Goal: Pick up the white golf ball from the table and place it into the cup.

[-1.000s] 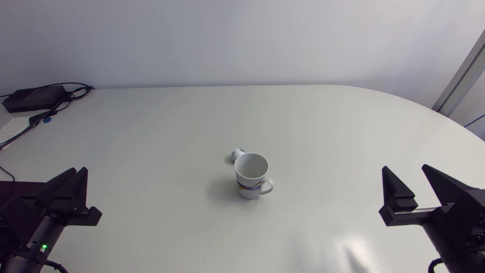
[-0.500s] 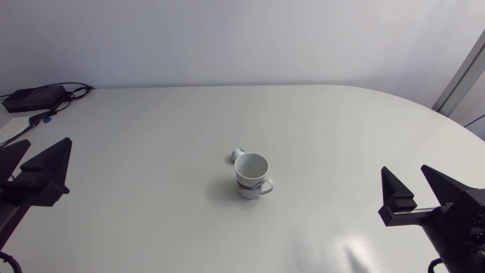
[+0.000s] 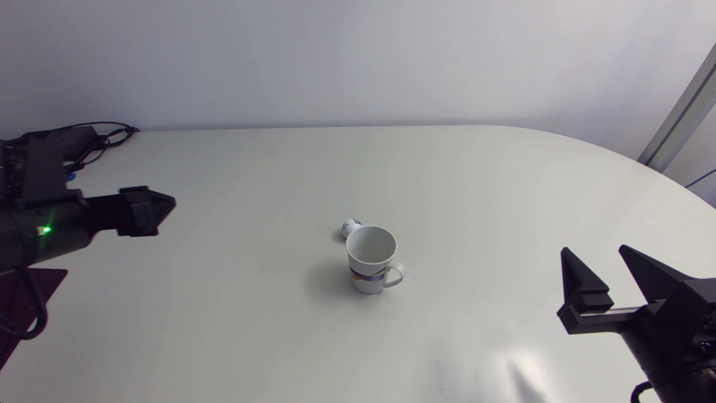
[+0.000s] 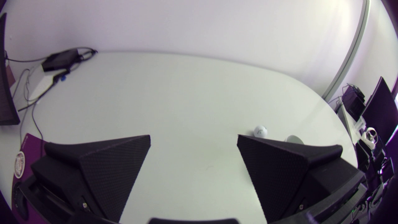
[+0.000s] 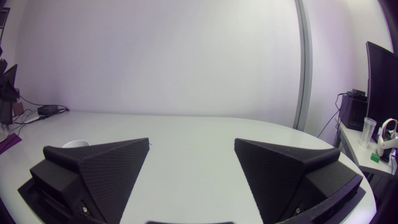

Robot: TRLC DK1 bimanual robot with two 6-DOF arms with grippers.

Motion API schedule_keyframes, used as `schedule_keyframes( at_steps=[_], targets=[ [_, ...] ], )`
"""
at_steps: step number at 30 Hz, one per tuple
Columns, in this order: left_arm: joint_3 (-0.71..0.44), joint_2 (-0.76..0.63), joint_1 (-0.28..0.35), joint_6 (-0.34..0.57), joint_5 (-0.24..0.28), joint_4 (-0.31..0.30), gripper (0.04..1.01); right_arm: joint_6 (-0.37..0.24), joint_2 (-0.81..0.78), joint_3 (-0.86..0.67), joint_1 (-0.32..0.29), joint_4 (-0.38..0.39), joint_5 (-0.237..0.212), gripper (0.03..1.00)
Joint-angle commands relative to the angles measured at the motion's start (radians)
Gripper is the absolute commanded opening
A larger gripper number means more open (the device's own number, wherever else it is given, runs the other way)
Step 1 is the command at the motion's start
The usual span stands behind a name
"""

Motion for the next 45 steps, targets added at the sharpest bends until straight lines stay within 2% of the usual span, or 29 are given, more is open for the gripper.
schedule_keyframes(
  at_steps=[1, 3, 5, 6, 9, 12, 15, 19, 21, 24, 31, 33, 36, 45],
  targets=[
    [0.038, 0.121, 0.032, -0.021, 0.073, -0.014, 1.0, 0.028, 0.008, -0.037, 0.008, -0.022, -0.007, 0.964],
    [0.046, 0.19, 0.064, -0.014, 0.16, 0.012, 1.0, 0.028, 0.008, -0.037, 0.01, -0.022, -0.007, 0.964],
    [0.061, 0.256, 0.067, 0.002, 0.202, 0.035, 1.0, 0.028, 0.008, -0.037, 0.01, -0.022, -0.007, 0.964],
    [0.08, 0.299, 0.055, 0.051, 0.199, 0.031, 1.0, 0.027, 0.008, -0.037, 0.011, -0.022, -0.007, 0.964],
    [0.132, 0.397, 0.013, 0.201, 0.144, 0.028, 1.0, 0.027, 0.01, -0.037, 0.011, -0.022, -0.007, 0.964],
    [0.176, 0.477, -0.001, 0.344, 0.148, 0.054, 1.0, 0.027, 0.01, -0.037, 0.015, -0.022, -0.007, 0.964],
    [0.221, 0.554, -0.028, 0.376, 0.148, 0.058, 1.0, 0.027, 0.011, -0.037, 0.015, -0.022, -0.007, 0.964],
    [0.316, 0.703, -0.064, 0.505, 0.136, 0.002, 1.0, 0.027, 0.013, -0.037, 0.018, -0.022, -0.007, 0.964],
    [0.325, 0.744, -0.065, 0.551, 0.15, 0.042, 1.0, 0.027, 0.013, -0.037, 0.022, -0.022, -0.007, 0.964],
    [0.32, 0.809, -0.088, 0.583, 0.174, 0.141, 1.0, 0.027, 0.016, -0.037, 0.022, -0.022, -0.009, 0.964],
    [0.336, 0.928, -0.179, 0.64, 0.22, 0.264, 1.0, 0.027, 0.02, -0.037, 0.03, -0.022, -0.009, 0.964],
    [0.349, 0.953, -0.2, 0.647, 0.231, 0.281, 1.0, 0.027, 0.023, -0.037, 0.031, -0.022, -0.009, 0.964],
    [0.369, 0.985, -0.212, 0.658, 0.279, 0.315, 1.0, 0.027, 0.029, -0.037, 0.036, -0.022, -0.009, 0.964],
    [0.494, 1.114, -0.258, 0.644, 0.299, 0.322, 1.0, 0.027, 0.034, -0.037, 0.045, -0.022, -0.009, 0.964]
  ],
)
